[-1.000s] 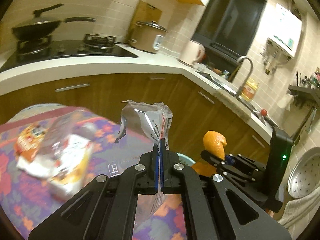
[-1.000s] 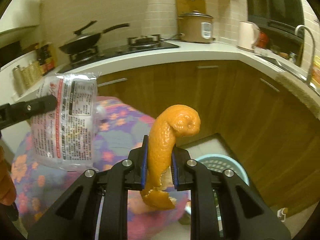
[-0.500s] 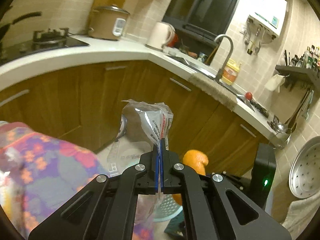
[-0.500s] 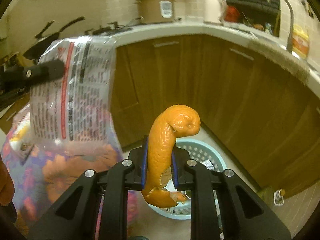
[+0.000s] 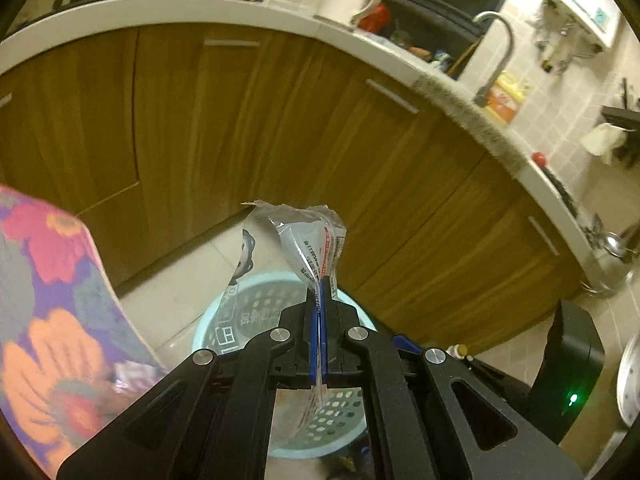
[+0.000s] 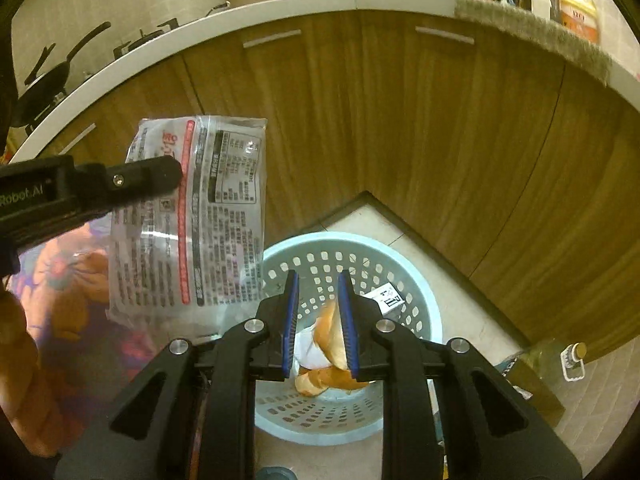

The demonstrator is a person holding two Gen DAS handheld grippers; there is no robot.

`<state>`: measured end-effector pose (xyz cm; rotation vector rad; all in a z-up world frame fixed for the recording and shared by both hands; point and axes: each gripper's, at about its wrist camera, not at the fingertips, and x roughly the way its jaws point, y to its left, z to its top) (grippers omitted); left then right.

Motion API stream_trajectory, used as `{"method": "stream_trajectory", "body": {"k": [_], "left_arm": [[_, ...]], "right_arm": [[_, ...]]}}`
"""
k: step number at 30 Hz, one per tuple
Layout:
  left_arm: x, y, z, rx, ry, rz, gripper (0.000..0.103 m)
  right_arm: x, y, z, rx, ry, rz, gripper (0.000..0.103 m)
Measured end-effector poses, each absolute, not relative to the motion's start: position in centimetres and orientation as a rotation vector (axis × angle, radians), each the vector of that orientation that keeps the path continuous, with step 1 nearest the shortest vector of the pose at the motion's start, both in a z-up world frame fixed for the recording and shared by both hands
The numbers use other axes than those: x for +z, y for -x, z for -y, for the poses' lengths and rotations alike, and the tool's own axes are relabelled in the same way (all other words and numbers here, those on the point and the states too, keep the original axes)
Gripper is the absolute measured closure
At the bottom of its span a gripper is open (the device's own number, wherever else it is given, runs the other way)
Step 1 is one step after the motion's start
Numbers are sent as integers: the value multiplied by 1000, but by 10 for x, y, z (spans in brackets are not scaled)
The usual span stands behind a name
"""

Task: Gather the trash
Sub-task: 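Open both grippers above the basket to drop the peel and wrapper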

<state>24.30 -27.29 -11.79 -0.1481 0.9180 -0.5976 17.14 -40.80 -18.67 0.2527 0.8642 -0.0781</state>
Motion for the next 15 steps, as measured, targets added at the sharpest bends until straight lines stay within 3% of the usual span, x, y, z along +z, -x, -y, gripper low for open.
{"method": "stream_trajectory", "body": {"k": [9,11,12,13,15], "left_arm": [[-166,-236,291,-424,161,-1025,102],[-177,-235,296,-423,127,-1051,101],[-180,-234,297,-421,113,-1052,97],[-182,-233,299,-430,101,-1056,84],[-183,-231,300,-433,82,-1058,79]], "right_arm": [[-227,-166,433,-71,-288,-950,83],[-237,-163,440,-66,-307,-971,79],[-240,-160,443,-73,-316,-973,70],[-242,-156,445,-77,-320,-971,55],[-242,-151,448,-80,-331,-959,51]]}}
